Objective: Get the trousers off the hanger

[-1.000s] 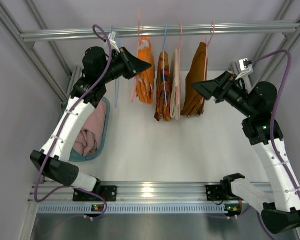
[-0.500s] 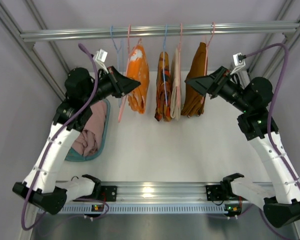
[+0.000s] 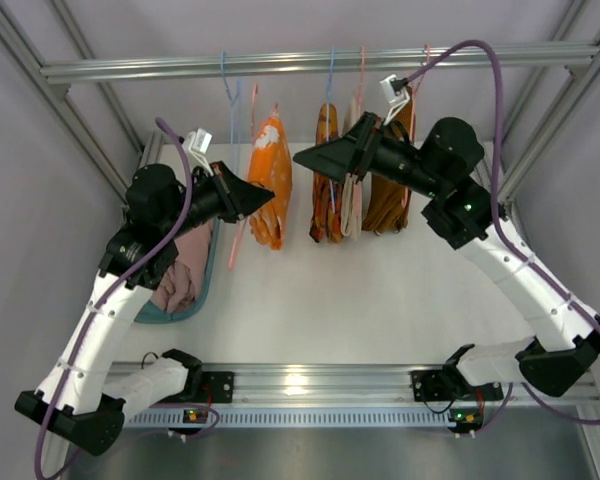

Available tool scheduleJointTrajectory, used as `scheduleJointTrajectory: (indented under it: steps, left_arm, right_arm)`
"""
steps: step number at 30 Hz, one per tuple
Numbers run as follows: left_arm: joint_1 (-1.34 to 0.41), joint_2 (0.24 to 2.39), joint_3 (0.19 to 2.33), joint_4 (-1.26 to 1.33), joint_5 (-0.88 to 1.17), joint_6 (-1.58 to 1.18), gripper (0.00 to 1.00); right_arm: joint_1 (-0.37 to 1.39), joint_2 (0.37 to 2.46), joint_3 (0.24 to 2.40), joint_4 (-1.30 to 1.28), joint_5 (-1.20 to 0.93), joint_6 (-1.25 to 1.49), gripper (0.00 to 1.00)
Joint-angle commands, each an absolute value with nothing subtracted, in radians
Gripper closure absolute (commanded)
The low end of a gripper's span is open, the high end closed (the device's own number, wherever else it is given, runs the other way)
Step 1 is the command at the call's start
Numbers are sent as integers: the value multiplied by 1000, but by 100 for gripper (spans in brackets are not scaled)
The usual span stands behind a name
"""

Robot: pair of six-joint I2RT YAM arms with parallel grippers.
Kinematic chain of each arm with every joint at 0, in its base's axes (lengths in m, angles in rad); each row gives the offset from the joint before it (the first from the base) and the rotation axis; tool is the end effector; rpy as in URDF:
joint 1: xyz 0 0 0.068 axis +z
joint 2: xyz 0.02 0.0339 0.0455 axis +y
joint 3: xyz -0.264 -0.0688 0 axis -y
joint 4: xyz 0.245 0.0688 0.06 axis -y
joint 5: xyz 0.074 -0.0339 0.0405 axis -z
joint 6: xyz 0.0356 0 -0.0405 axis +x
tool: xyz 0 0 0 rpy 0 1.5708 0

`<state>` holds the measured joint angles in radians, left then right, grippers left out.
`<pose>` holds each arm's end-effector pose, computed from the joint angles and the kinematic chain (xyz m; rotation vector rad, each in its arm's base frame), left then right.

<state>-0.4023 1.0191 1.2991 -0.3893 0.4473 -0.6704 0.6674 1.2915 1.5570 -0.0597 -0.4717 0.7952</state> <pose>0.1835 -0.0948 0.4521 0.1214 1.8079 -1.1603 0.2031 0.1807 0.5111 -0.3485 1.5328 1.5082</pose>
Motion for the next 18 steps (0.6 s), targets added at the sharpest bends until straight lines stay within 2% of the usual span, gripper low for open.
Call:
scheduleJointTrajectory:
  steps: [1, 12, 14, 15, 18]
  left_arm:
    - [-422, 965, 1359, -123, 448, -634, 100]
    - [-426, 943, 1377, -95, 457, -646, 100]
    - [-426, 945, 1382, -87, 465, -649, 100]
    - [-425, 943, 1381, -81, 465, -656, 100]
    - [-428, 942, 1374, -65, 465, -664, 100]
  right_arm:
    - [724, 1376, 1664, -34, -431, 793, 1]
    - [838, 1568, 1827, -75, -354, 844, 3]
    - [845, 1598, 1856, -84, -330, 853, 16]
    - [847, 1609, 1870, -95, -321, 868, 29]
    - [857, 1673, 1962, -127, -270, 893, 44]
